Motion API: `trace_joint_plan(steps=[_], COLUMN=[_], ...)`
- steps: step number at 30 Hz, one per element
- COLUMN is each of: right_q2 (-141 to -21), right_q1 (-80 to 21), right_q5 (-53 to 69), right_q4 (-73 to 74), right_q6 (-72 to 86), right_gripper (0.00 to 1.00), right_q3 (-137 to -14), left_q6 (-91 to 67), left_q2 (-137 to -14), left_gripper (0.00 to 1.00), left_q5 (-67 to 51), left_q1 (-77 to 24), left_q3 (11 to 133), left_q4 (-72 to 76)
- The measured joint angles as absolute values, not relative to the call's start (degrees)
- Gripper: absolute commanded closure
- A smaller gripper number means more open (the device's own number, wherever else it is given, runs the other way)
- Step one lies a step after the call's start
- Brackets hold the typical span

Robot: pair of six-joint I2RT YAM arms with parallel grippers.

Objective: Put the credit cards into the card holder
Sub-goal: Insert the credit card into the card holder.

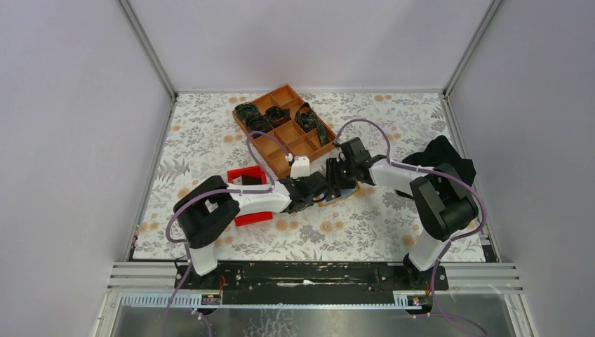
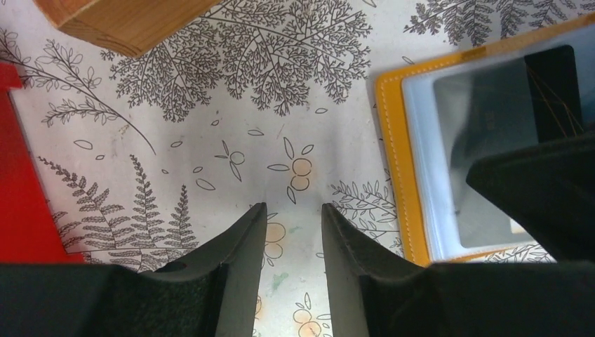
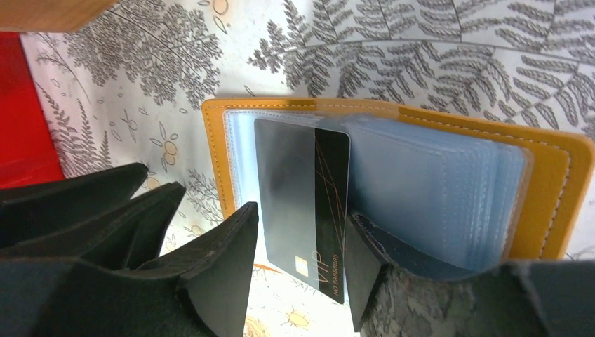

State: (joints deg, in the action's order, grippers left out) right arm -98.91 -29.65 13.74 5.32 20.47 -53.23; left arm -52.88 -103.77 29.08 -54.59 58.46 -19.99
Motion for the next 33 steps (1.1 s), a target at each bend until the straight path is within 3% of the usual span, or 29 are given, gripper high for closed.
trace_joint_plan(steps=[33], right_q2=[-96.09], right_q1=[-30.44], right_q5=[10.96], right_q4=[9.96], right_q6=[19.84], right_gripper=[0.44], right_q3=[-51.83], left_q6=[-51.86], left_q2=[-105.03], left_gripper=[0.61], left_q5=[21.45], left_q1=[-53.65], left_q3=[57.60], left_q4=[-7.73])
